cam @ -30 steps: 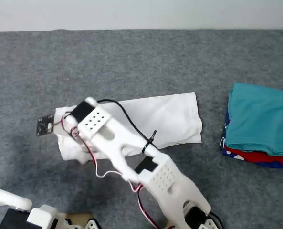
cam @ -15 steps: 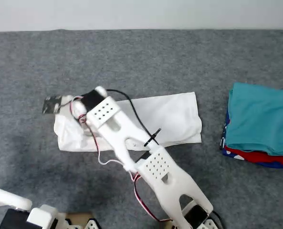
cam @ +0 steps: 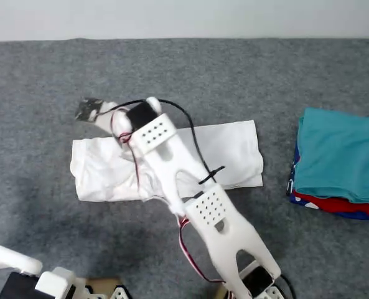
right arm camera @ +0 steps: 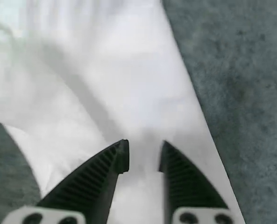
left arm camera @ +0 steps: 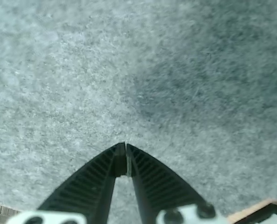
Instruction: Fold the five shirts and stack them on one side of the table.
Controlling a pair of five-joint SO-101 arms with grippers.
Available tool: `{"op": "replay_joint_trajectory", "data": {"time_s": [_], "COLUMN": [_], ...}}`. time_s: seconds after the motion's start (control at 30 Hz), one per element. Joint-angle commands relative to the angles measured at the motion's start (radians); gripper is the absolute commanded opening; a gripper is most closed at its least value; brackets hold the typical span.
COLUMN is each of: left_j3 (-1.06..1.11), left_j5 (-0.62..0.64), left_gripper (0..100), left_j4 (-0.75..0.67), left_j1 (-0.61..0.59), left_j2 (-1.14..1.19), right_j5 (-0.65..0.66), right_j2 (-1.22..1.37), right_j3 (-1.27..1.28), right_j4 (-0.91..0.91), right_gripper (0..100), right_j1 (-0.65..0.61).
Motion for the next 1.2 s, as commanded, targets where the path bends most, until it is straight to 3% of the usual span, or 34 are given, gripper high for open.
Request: {"op": "replay_joint_trajectory", "data": {"time_s": [0.0, 0.43, 0.53, 0.9, 1.0, 1.17], "left_j3": [-0.004, -0.004, -0.005, -0.004, -0.004, -0.004], "left_j5": [-0.006, -0.005, -0.005, -0.005, -0.005, -0.005], "left_gripper": [1, 1, 1, 1, 1, 1], "left_j4": [-0.006, -0.006, -0.006, -0.006, -0.006, -0.006], "left_j1": [0.012, 0.018, 0.018, 0.018, 0.018, 0.020], "left_j2": [-0.035, -0.035, -0.035, -0.035, -0.035, -0.035], "right_j5": [-0.011, -0.084, -0.078, 0.141, 0.144, 0.101], "right_j2": [-0.119, -0.272, -0.214, -0.090, -0.091, -0.104], "right_j3": [-0.032, 0.316, 0.321, 0.215, 0.160, 0.021], "right_j4": [0.045, 0.019, -0.064, -0.401, -0.348, -0.088], "right_gripper": [0.9, 0.9, 0.9, 0.9, 0.9, 0.9], "right_j1": [-0.061, -0.248, -0.200, 0.005, 0.002, -0.074]}}
